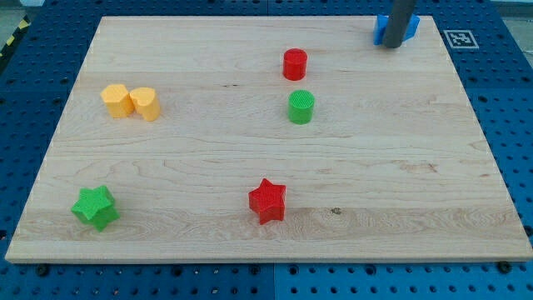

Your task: Push the red circle to the left side of the board

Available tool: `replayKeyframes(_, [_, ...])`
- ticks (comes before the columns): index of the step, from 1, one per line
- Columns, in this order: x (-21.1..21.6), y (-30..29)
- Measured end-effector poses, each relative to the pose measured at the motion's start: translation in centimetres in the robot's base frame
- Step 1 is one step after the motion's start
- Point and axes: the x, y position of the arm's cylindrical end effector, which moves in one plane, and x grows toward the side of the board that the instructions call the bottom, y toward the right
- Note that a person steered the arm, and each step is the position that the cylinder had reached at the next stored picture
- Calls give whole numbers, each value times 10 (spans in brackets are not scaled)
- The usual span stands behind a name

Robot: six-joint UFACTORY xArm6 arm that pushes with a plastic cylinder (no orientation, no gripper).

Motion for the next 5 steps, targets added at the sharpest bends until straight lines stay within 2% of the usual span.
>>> replayKeyframes(1, [74, -2])
replayKeyframes(2, [91, -30])
replayKeyframes(4, [91, -51])
replayKeyframes(5, [91, -99])
